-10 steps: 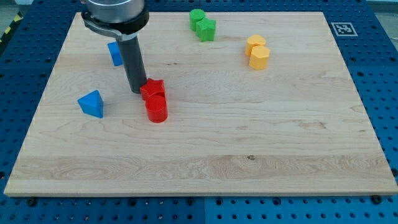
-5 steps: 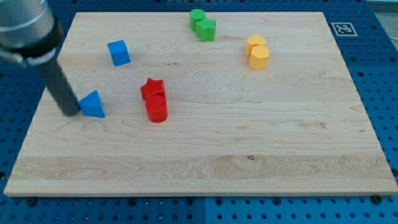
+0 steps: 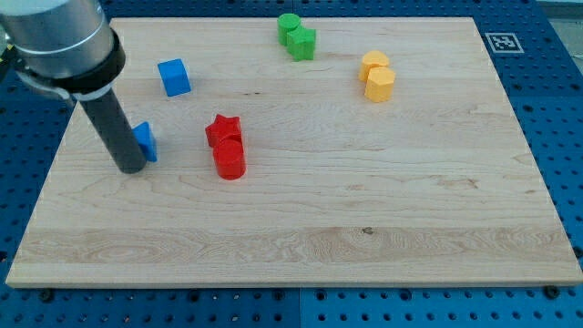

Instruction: Move the blue triangle into the blue cube

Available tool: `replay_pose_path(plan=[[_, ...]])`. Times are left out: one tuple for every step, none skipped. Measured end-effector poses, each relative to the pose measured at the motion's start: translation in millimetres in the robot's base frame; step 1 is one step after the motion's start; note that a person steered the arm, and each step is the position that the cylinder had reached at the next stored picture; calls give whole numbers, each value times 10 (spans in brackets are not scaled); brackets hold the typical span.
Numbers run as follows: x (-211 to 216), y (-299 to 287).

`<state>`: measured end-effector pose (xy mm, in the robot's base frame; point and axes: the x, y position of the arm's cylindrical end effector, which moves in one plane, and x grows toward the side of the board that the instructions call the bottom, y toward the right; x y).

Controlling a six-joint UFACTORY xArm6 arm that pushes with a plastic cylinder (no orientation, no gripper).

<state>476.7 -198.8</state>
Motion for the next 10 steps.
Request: replay_pose_path(plan=[[-237, 0], [-508, 0], [-775, 0], [-1073, 30], [-1299, 88], [-1330, -13], [-1319, -420], [-1103, -586], [-874, -460], [-774, -225]])
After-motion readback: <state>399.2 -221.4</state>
